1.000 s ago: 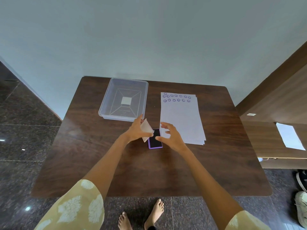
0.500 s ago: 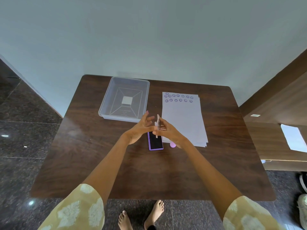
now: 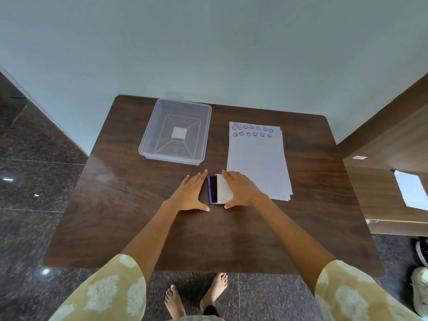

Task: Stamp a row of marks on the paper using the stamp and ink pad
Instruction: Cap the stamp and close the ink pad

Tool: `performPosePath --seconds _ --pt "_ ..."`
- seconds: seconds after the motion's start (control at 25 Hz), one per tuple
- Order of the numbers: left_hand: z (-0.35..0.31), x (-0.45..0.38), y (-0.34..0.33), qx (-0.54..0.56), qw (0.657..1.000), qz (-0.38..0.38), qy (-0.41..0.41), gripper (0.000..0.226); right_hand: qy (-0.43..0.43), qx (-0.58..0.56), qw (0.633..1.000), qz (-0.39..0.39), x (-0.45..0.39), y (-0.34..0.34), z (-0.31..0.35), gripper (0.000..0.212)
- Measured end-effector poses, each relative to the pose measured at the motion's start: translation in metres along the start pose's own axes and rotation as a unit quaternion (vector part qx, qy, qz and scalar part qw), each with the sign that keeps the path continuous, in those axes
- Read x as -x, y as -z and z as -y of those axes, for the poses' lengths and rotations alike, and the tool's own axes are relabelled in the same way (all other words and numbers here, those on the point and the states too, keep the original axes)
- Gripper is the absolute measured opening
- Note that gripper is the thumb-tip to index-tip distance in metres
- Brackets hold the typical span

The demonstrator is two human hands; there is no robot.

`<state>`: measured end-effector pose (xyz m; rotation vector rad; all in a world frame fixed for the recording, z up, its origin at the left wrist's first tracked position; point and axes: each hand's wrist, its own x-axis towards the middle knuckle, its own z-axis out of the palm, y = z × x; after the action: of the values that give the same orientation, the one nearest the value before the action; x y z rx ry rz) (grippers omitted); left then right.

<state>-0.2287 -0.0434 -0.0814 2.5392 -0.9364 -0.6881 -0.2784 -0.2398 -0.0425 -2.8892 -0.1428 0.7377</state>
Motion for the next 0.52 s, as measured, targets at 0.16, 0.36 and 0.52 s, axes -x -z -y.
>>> performPosePath --seconds 0.16,0.36,0.52 --pt "-0.0004 -0.0021 0.0017 -0.020 0.999 -0.030 -0.007 0.120 -0.011 -0.009 1.000 -0.001 -0.0029 -0.0008 0.0016 0.113" --pt "-0.0036 -0.0044 0.0011 -0.019 0.998 -0.053 -0.007 0.116 -0.016 -0.002 1.000 0.014 -0.0046 0.0013 0.0011 0.111" --pt "-0.0021 -0.0060 -0.0002 -0.008 0.998 -0.060 -0.003 0.117 -0.008 -0.003 1.000 0.019 -0.0065 0.0048 0.0038 0.111"
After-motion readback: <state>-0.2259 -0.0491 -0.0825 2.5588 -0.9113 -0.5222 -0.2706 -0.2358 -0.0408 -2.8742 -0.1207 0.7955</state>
